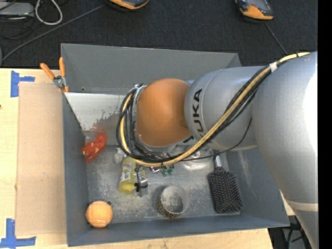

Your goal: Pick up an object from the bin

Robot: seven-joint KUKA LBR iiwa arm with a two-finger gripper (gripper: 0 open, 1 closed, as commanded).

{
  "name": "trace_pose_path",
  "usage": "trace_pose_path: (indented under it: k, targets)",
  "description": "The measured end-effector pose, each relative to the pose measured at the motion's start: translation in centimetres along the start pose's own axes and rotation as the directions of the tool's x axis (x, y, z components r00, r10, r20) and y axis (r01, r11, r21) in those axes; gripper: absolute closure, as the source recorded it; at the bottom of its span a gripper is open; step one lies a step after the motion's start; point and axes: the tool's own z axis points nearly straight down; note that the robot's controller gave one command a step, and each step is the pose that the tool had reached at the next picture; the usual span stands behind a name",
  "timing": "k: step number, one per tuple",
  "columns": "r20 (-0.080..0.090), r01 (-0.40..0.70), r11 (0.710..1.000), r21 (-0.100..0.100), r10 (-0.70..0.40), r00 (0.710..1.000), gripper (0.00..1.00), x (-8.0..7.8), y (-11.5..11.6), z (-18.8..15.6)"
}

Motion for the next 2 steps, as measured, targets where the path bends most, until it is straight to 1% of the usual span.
trace_pose_path:
  k: [1, 2]
  targets:
    - [0.004, 0.153, 0.988, -0.002, -0.153, 0.988, 0.0, -1.2, -0.2, 0.4]
    - [0.006, 0.069, 0.998, -0.001, -0.069, 0.998, 0.0, -4.2, -2.2, 1.5]
